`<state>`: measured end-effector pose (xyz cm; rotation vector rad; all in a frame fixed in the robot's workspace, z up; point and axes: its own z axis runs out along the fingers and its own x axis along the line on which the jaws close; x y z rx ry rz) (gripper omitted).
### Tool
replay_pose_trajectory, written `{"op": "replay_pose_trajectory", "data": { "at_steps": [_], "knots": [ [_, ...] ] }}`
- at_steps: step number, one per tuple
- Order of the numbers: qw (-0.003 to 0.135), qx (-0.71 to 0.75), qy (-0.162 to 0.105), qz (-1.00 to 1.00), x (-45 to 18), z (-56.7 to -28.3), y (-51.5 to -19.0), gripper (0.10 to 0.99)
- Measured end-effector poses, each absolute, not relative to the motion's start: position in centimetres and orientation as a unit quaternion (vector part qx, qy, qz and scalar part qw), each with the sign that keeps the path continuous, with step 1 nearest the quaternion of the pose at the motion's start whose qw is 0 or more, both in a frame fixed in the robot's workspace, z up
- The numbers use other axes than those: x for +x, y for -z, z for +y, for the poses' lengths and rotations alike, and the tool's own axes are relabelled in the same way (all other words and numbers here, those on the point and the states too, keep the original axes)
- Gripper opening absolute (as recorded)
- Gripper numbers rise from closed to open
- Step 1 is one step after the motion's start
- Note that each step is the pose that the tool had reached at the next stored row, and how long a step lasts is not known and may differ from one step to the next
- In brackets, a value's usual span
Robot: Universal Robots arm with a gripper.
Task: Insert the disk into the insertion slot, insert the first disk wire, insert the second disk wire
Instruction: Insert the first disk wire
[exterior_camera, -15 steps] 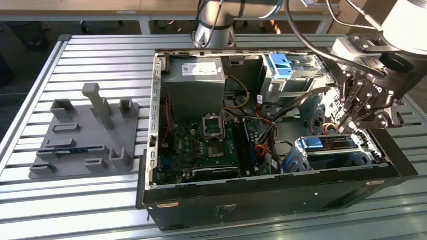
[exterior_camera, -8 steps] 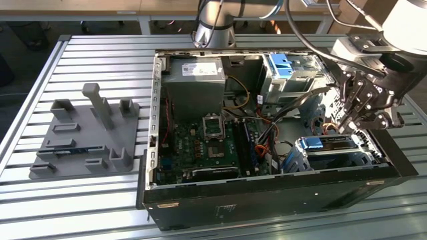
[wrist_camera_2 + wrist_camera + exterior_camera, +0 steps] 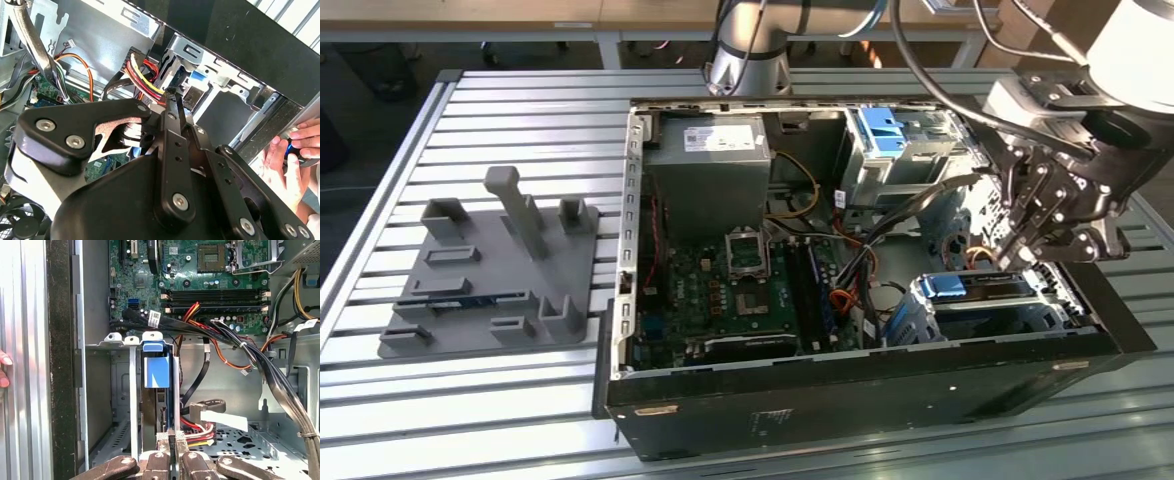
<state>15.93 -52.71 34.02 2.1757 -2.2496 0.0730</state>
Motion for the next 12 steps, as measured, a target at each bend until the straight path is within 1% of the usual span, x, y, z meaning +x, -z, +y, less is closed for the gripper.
{"op": "replay_pose_trajectory", "data": {
  "at_steps": [12],
  "knots": [
    [0.005,0.706,-0.023,-0.708,15.93,-52.88,-33.99,0.165]
  ]
}}
